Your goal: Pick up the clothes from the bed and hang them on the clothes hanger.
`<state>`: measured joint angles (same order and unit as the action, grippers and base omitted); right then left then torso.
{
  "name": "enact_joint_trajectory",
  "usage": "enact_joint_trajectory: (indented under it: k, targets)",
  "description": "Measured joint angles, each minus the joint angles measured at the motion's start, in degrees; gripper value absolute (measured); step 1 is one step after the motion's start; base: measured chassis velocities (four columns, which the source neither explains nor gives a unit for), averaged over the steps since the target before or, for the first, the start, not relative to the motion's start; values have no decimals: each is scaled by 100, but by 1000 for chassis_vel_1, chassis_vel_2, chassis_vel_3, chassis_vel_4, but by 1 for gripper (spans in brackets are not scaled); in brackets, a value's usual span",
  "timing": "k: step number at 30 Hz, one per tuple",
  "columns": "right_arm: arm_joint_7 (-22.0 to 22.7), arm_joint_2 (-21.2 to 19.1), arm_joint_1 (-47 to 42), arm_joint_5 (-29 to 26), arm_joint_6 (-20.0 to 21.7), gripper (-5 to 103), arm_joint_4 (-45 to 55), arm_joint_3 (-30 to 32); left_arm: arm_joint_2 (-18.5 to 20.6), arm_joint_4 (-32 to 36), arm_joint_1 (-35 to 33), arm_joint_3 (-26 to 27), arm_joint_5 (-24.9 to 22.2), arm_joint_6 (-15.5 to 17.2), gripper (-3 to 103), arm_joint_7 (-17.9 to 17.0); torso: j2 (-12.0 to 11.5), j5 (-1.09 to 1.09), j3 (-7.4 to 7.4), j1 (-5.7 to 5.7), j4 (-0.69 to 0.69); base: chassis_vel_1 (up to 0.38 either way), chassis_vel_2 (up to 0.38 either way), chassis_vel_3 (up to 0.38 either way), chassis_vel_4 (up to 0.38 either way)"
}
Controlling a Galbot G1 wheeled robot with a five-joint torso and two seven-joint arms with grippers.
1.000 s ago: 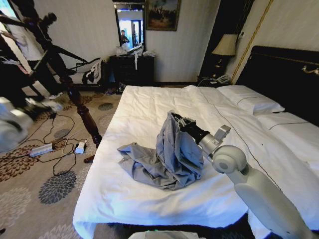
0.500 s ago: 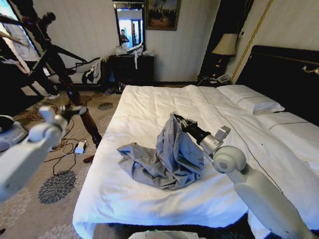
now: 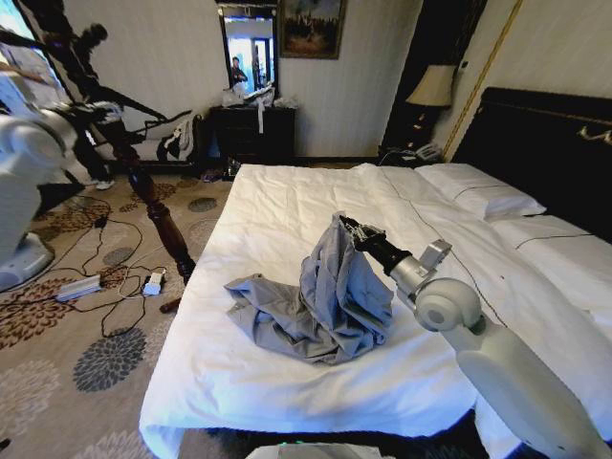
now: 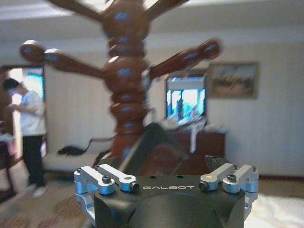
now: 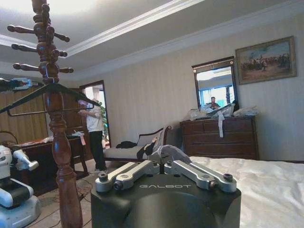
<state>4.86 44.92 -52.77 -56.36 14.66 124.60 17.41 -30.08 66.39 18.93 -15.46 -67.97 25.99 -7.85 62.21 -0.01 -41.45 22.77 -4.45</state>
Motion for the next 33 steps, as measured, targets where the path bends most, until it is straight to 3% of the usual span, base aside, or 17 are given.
enact_joint_trajectory:
  k: [8,11,20,23,27,30,32,33]
  targets:
    - [-21,-46,-124,9,-41,0,28,132,-297,-978,783,-484,125,503,100,76,0,0,0,0,-2,0,0,0,0]
    - [-25,-47,-195,22,-52,0,58,181,-416,-1295,1144,-698,-5,844,100,135,0,2,0,0,-2,0,0,0,0]
    - [-33,-88,-365,84,-61,0,132,350,-574,-1872,1306,-813,-237,1446,100,566,1,1,0,0,-1,0,0,0,0]
    - [-36,-124,-393,80,-63,0,145,414,-600,-2017,1270,-811,-204,1491,102,727,0,0,0,0,-2,0,0,0,0]
    - [-40,-164,-433,76,-67,0,153,461,-629,-2180,1249,-777,-193,1590,98,936,0,1,0,0,-2,0,0,0,0]
    - [-41,-161,-442,77,-67,0,160,457,-660,-2296,1246,-766,-186,1603,84,1013,0,1,0,0,-1,0,0,0,0]
    - [-41,-153,-441,79,-67,0,161,448,-672,-2332,1251,-765,-184,1583,84,1024,0,1,0,0,-2,0,0,0,0]
    - [-41,-148,-436,78,-67,0,161,443,-679,-2359,1268,-767,-183,1566,80,1053,0,1,0,0,-2,0,0,0,0]
